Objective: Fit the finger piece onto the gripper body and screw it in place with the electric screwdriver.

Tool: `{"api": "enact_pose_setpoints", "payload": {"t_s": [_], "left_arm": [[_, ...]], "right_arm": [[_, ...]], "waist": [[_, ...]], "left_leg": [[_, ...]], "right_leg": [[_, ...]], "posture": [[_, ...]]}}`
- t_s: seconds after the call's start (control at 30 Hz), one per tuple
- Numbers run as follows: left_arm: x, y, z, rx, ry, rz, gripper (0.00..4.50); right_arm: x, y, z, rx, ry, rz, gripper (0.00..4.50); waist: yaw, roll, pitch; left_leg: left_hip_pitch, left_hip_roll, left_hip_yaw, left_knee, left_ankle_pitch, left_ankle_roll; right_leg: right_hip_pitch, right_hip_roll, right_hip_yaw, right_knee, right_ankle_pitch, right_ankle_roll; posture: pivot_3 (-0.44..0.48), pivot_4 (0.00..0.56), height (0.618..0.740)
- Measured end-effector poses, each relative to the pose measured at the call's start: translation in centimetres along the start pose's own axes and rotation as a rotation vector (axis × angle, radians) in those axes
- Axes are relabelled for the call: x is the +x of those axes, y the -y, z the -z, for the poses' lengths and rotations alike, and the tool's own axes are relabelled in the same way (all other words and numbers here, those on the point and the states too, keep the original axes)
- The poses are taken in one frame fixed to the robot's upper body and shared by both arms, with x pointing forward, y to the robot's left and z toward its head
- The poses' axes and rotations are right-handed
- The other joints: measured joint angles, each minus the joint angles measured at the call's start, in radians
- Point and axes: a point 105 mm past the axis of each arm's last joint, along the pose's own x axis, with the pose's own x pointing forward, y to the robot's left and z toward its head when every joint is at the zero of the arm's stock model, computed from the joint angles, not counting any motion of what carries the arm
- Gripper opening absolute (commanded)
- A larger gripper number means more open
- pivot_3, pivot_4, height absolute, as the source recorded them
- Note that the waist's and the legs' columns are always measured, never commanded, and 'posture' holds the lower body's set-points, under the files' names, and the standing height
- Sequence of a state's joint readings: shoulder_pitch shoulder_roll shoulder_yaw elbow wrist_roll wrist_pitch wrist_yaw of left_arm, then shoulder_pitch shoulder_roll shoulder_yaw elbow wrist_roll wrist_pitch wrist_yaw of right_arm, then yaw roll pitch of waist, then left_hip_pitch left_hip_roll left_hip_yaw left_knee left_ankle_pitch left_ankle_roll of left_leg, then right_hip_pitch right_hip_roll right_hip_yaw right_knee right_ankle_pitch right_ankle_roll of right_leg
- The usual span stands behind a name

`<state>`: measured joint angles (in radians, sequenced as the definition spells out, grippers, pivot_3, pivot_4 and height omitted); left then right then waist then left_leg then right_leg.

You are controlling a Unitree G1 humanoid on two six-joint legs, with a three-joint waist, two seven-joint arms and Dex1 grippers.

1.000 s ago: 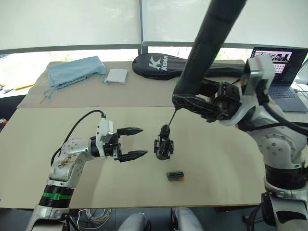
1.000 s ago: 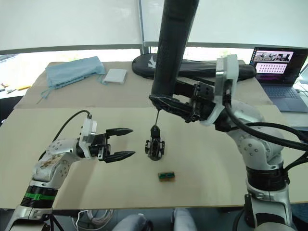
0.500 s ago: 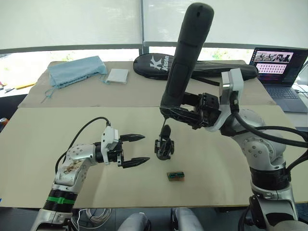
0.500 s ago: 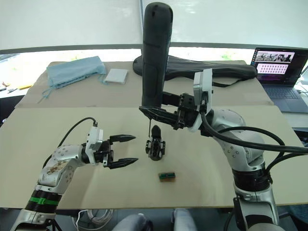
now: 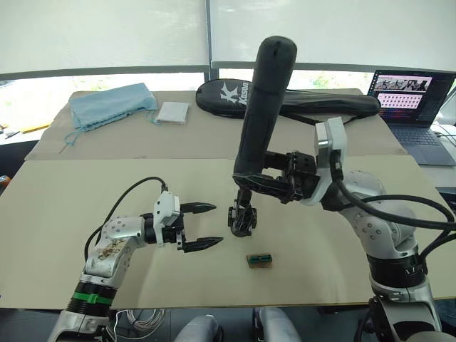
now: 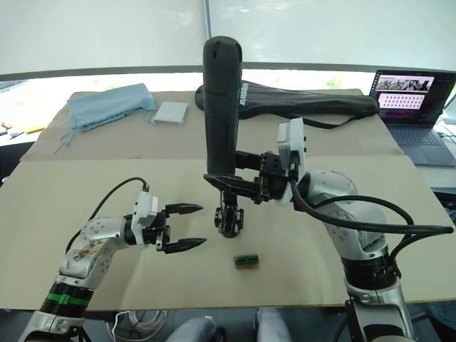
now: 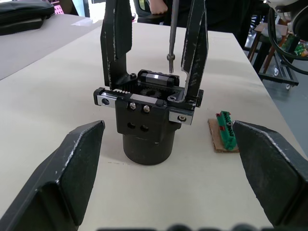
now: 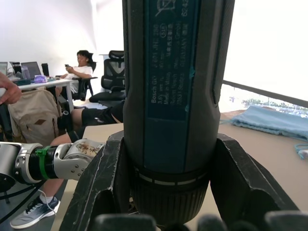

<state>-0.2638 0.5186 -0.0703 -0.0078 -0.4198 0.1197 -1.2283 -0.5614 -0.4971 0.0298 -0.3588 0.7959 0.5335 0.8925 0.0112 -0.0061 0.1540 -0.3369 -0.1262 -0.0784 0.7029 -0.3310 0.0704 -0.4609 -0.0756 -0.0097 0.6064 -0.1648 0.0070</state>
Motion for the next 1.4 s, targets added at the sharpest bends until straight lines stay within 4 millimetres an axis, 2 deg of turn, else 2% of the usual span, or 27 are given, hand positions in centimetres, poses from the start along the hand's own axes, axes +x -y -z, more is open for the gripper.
{"api": "enact_pose_setpoints", "payload": {"t_s": [0.5, 1.4], "left_arm": [[0.5, 0.4, 0.7, 0.018, -0.027, 0.013, 4.5], [0.6, 0.5, 1.3, 0.008, -0.029, 0.001, 4.5]], "right_arm": [[0.1, -0.2, 1.2, 0.001, -0.051, 0.0, 1.9], [0.2, 0.0, 1.3, -0.005, -0.065, -0.005, 1.9]], "waist": [[0.0, 0.0, 0.0], [0.0, 0.0, 0.0]], "left_leg": [[0.0, 0.0, 0.0, 0.0, 0.0, 0.0], [0.0, 0.0, 0.0, 0.0, 0.0, 0.0]], "right_leg": [[0.0, 0.0, 0.0, 0.0, 0.0, 0.0], [0.0, 0.0, 0.0, 0.0, 0.0, 0.0]], "posture": [[0.0, 0.15, 0.74], [0.0, 0.15, 0.74]]}}
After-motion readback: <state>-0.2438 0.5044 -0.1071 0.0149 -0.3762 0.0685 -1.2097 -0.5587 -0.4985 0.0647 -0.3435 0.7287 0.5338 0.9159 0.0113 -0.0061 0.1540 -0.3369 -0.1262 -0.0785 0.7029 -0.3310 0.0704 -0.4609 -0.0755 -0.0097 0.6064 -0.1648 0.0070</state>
